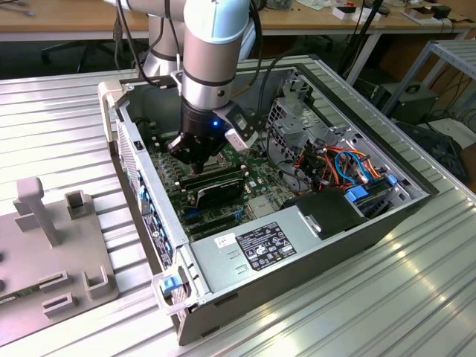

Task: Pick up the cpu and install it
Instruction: 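Install the second cpu locking lever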

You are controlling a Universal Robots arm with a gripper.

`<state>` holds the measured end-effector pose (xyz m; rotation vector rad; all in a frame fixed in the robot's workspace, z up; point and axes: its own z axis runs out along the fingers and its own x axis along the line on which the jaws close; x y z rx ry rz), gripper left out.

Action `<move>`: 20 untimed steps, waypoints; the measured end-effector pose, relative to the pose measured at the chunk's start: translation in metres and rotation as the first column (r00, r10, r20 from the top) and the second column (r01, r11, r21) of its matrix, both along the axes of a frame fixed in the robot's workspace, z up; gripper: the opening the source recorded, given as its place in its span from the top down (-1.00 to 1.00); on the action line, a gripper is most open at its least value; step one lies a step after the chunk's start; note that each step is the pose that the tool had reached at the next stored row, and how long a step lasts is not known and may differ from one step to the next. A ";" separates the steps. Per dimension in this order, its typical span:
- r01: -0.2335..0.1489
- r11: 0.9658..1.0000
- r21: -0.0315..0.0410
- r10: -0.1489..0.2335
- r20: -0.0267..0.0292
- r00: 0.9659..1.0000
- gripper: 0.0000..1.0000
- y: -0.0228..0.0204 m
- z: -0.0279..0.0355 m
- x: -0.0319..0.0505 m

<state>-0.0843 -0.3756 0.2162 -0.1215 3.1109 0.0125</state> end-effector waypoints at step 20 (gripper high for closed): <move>0.000 1.000 0.000 0.000 0.000 1.000 0.79 0.0005 -0.0078 -0.0017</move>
